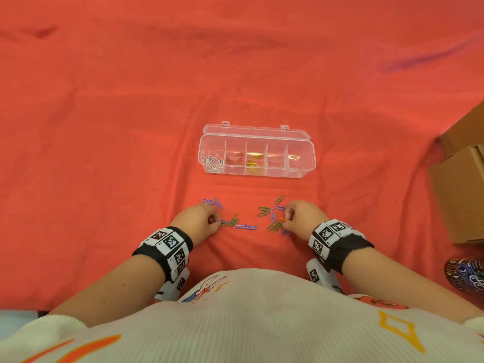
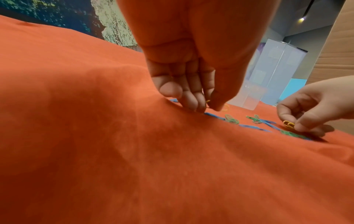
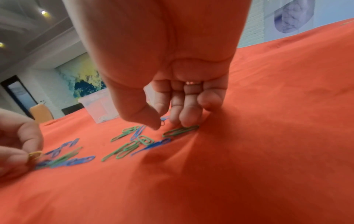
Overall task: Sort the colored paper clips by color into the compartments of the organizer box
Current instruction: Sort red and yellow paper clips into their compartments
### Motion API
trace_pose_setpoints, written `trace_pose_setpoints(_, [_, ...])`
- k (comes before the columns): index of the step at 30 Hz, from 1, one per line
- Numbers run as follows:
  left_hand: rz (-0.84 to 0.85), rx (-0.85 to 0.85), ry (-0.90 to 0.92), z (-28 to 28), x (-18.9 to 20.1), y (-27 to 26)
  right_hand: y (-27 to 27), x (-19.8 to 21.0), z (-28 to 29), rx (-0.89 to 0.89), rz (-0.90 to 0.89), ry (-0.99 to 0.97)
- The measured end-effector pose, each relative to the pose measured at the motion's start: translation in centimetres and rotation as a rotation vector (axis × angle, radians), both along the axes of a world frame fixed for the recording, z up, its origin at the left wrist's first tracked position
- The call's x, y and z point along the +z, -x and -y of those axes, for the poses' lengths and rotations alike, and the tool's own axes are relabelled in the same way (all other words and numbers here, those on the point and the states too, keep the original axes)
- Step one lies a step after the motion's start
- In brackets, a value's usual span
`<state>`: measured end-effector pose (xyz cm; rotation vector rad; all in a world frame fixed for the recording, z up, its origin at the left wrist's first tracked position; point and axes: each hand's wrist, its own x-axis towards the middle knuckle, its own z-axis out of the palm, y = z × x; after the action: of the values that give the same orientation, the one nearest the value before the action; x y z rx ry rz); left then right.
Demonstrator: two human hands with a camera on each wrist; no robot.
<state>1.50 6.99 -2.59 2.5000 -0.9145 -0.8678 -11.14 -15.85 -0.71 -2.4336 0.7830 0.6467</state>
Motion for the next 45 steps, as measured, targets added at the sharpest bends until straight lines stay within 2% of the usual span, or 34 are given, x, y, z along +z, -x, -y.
trace_pose_setpoints(4, [-0.018, 0.038, 0.065, 0.3, 0.8, -0.5, -0.3, 0.2, 0.4, -0.081, 0.105, -0.043])
trace_pose_setpoints(8, [0.013, 0.066, 0.164, 1.8, 2.3, -1.1, -1.0, 0.9, 0.6, -0.129, 0.285, -0.088])
trace_pose_setpoints(14, [0.084, 0.127, 0.274, 5.5, 4.9, -2.5, -3.3, 2.2, 0.8, -0.141, 0.449, -0.126])
trace_pose_setpoints(20, [0.104, 0.217, 0.34, 9.3, 5.9, -3.9, -6.3, 3.8, 1.3, -0.25, 0.677, -0.129])
trace_pose_setpoints(23, [0.108, 0.252, 0.299, 10.7, 6.0, -4.6, -7.9, 3.5, 1.9, -0.263, 0.653, -0.139])
trace_pose_setpoints(27, [0.109, 0.295, 0.272, 11.5, 6.2, -5.3, -9.4, 3.2, 2.3, -0.228, 0.524, -0.094])
trace_pose_setpoints(33, [0.066, 0.284, 0.243, 11.9, 5.7, -5.7, -10.5, 3.2, 1.9, -0.164, 0.396, -0.049])
trace_pose_setpoints(36, [0.059, 0.286, 0.27, 11.6, 5.5, -5.6, -10.4, 3.1, 1.9, -0.145, 0.409, -0.07])
trace_pose_setpoints(41, [0.083, 0.258, 0.376, 9.3, 4.9, -5.3, -8.9, 3.1, 2.1, -0.196, 0.553, -0.17])
trace_pose_setpoints(45, [0.086, 0.205, 0.329, 6.4, 3.7, -4.1, -6.8, 2.9, 2.1, -0.079, 0.493, -0.177])
